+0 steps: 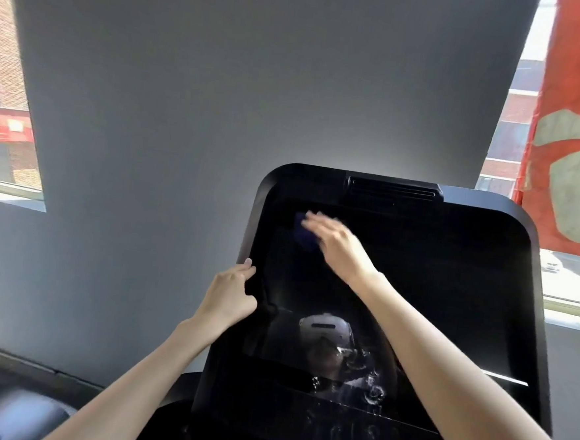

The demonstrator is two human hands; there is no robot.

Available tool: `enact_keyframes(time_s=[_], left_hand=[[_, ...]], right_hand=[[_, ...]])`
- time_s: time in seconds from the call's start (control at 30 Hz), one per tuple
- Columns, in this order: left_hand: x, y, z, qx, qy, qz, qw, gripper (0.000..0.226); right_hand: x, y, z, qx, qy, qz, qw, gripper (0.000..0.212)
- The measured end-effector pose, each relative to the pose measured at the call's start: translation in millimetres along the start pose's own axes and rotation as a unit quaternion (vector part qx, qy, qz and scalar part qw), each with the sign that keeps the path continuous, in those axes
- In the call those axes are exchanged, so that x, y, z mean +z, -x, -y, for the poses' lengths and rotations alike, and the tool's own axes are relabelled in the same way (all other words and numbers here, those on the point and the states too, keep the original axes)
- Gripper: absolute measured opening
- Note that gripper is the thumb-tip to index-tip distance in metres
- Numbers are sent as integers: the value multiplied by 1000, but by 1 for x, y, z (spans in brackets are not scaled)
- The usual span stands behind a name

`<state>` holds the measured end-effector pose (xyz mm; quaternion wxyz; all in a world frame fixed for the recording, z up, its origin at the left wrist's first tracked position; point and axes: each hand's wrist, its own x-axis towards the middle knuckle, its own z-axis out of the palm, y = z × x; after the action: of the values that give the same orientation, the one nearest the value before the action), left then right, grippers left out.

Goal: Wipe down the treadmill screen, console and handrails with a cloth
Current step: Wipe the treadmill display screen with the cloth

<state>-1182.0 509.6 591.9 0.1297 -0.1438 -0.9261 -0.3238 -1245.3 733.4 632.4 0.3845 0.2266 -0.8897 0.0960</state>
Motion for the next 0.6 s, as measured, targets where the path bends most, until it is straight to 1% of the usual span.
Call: enact_keyframes(time_s=[0.03,0.07,0.1,0.13,0.17,0.2,0.27,0.3,0.33,0.37,0.43,0.5,0.53,0.57,0.6], left_hand=[[-1,0,-1,-3,8,3,1000,71],[-2,1,-3,-5,16,5,1000,70],[-3,1,-4,-7,20,4,1000,68],[-5,1,-4,-6,17,2,1000,66],[-7,1,-4,-5,9,1,1000,63],[-9,0,-3,-5,1,2,1000,58],[-12,0,-2,-9,-10,13,1000,47],[-14,0,-2,-9,-16,24,1000,43],[-16,1,-3,-9,-20,34,999,42],[-18,2,-4,-11,-22,45,999,42],[-21,2,-7,-17,-23,59,998,41],[-20,1,-7,-17,-23,64,998,39],[-19,1,-8,-20,-22,63,998,38],[-18,1,-8,-26,-21,62,998,38],[-18,1,-8,-32,-20,58,998,38]], right_hand=[[4,-13,6,63,0,-23,998,50],[10,-21,17,105,3,-43,993,51],[19,-24,29,119,3,-50,992,53],[29,-19,41,96,2,-45,994,53],[37,-10,49,42,2,-27,999,53],[42,5,54,-25,-1,6,1000,52],[35,25,48,-140,-11,77,987,48],[26,21,38,-171,-6,96,980,47],[17,11,28,-174,5,98,980,45],[12,-3,21,-145,12,83,986,45],[11,-34,14,-28,10,20,999,44],[24,-50,27,81,-12,-35,996,47],[33,-51,38,109,-28,-54,992,49],[41,-46,49,113,-41,-63,991,51],[49,-36,58,91,-43,-61,993,51]])
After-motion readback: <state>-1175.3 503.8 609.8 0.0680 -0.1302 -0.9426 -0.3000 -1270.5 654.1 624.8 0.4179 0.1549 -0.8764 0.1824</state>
